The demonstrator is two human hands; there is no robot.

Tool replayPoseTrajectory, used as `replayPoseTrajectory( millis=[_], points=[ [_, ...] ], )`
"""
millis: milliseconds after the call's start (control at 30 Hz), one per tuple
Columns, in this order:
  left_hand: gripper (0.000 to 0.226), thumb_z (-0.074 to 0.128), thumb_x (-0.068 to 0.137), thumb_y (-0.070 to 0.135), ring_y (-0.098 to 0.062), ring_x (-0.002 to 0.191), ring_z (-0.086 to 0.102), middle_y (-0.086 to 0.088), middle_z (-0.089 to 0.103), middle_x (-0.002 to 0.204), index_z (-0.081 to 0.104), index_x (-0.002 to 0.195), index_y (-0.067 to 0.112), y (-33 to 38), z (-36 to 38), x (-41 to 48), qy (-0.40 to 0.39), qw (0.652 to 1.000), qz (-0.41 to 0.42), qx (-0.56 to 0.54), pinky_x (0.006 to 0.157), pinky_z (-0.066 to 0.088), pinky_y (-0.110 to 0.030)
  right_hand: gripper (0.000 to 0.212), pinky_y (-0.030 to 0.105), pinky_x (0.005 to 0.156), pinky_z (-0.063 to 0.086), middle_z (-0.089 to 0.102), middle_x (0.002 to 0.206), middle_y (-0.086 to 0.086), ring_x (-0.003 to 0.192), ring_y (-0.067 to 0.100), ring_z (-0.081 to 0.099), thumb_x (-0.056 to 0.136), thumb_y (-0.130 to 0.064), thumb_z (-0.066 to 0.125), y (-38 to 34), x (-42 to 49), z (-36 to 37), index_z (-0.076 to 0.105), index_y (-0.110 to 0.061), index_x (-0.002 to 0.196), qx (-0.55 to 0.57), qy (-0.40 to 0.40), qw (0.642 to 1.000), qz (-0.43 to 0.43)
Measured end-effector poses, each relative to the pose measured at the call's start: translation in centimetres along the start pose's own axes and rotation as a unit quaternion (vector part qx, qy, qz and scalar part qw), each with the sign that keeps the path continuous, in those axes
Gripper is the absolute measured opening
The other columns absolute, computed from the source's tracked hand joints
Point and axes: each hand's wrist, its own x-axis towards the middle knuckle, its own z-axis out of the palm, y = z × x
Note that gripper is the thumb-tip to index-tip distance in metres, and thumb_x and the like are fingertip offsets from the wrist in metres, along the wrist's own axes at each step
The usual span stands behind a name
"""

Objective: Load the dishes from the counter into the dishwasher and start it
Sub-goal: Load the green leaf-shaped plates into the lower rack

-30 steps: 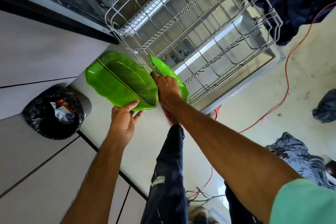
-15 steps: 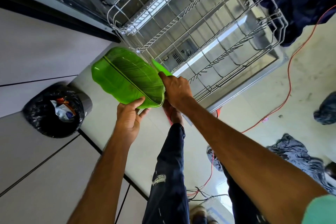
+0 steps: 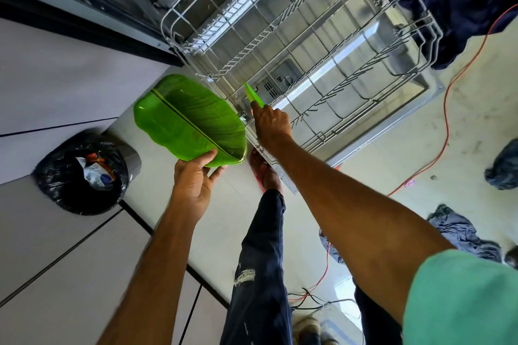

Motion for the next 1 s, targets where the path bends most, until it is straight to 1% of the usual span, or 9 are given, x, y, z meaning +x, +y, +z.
replayPoseTrajectory(
  millis=[133, 267, 367, 467, 600, 733, 800, 933, 1000],
  points=[
    [0.035, 0.062, 0.089, -0.009, -0.023, 0.100, 0.068, -0.003, 0.069, 0.110, 0.061, 0.112, 0.017, -0.2, 0.2, 0.2, -0.002, 1.000, -0.007, 0.007, 0.064, 0.060, -0.031, 0.057, 0.045, 0.093, 0.052, 0.044, 0.148, 0.020, 0.119, 0.037, 0.059, 0.102, -0.009, 0.046, 0.7, 0.0, 1.0, 0.027, -0.020, 0.155, 0.057, -0.033, 0.998, -0.008],
    [0.032, 0.062, 0.090, -0.008, -0.016, 0.090, 0.072, 0.004, 0.074, 0.098, 0.066, 0.102, 0.021, -0.2, 0.7, -0.1, -0.039, 0.998, -0.002, 0.051, 0.063, 0.059, -0.029, 0.053, 0.040, 0.092, 0.058, 0.041, 0.154, 0.014, 0.121, 0.031, 0.061, 0.095, -0.001, 0.056, 2.1, -3.0, 1.1, 0.051, -0.026, 0.141, 0.275, 0.091, 0.956, 0.050],
    [0.031, 0.062, 0.089, -0.008, -0.014, 0.085, 0.074, 0.004, 0.076, 0.095, 0.066, 0.104, 0.019, -0.7, 1.3, -0.4, -0.076, 0.991, -0.008, 0.106, 0.064, 0.059, -0.029, 0.024, 0.038, 0.085, 0.058, 0.071, 0.117, 0.001, 0.101, 0.015, 0.068, 0.099, -0.025, 0.054, 4.1, -7.1, -0.5, 0.066, -0.017, 0.118, 0.458, 0.151, 0.869, 0.107],
    [0.025, 0.064, 0.088, -0.006, -0.014, 0.078, 0.073, 0.000, 0.076, 0.091, 0.066, 0.102, 0.015, -1.8, 2.4, -0.8, -0.105, 0.978, -0.025, 0.181, 0.064, 0.055, -0.030, 0.046, 0.039, 0.080, 0.060, 0.075, 0.106, 0.007, 0.093, 0.023, 0.072, 0.097, -0.048, 0.056, 6.1, -10.1, -3.3, 0.067, -0.008, 0.118, 0.683, -0.080, 0.708, 0.160],
    [0.023, 0.065, 0.091, -0.003, -0.019, 0.084, 0.075, -0.006, 0.076, 0.099, 0.066, 0.111, 0.008, -3.8, 4.8, -1.4, -0.201, 0.939, -0.066, 0.270, 0.068, 0.058, -0.030, 0.032, 0.050, 0.080, 0.060, 0.077, 0.104, 0.009, 0.092, 0.030, 0.074, 0.091, -0.022, 0.073, 8.6, -11.0, -3.5, 0.067, -0.010, 0.120, 0.666, -0.106, 0.726, 0.138],
    [0.031, 0.069, 0.095, 0.021, -0.026, 0.104, 0.071, -0.013, 0.072, 0.117, 0.062, 0.121, 0.008, -4.6, 7.8, -0.9, -0.188, 0.936, -0.043, 0.294, 0.070, 0.061, -0.030, 0.030, 0.068, 0.088, 0.052, 0.075, 0.105, 0.014, 0.094, 0.037, 0.072, 0.091, -0.013, 0.071, 11.6, -10.0, -2.8, 0.065, -0.009, 0.120, 0.687, -0.092, 0.701, 0.168],
    [0.034, 0.066, 0.097, 0.032, -0.027, 0.109, 0.068, -0.013, 0.068, 0.120, 0.061, 0.122, 0.010, -4.5, 9.2, -0.6, -0.167, 0.938, -0.026, 0.302, 0.068, 0.062, -0.030, 0.034, 0.066, 0.094, 0.050, 0.074, 0.108, 0.014, 0.099, 0.039, 0.070, 0.092, -0.014, 0.070, 12.9, -9.7, -2.6, 0.062, -0.008, 0.125, 0.698, -0.120, 0.685, 0.169],
    [0.028, 0.064, 0.098, 0.022, -0.030, 0.093, 0.070, -0.018, 0.067, 0.106, 0.061, 0.118, 0.001, -4.3, 10.6, -0.4, -0.128, 0.935, 0.020, 0.329, 0.055, 0.060, -0.029, 0.045, 0.058, 0.102, 0.049, 0.070, 0.124, 0.012, 0.114, 0.036, 0.067, 0.090, -0.019, 0.072, 14.6, -8.0, -3.1, 0.060, -0.015, 0.133, 0.691, -0.207, 0.673, 0.162],
    [0.022, 0.064, 0.094, 0.018, -0.038, 0.091, 0.072, -0.024, 0.069, 0.105, 0.064, 0.109, 0.002, -4.5, 10.5, -0.1, -0.097, 0.926, 0.064, 0.359, 0.059, 0.062, -0.041, 0.050, 0.052, 0.096, 0.055, 0.072, 0.119, 0.007, 0.107, 0.029, 0.070, 0.088, -0.020, 0.074, 14.1, -7.2, -3.6, 0.059, -0.018, 0.136, 0.646, -0.224, 0.709, 0.171]
  ],
)
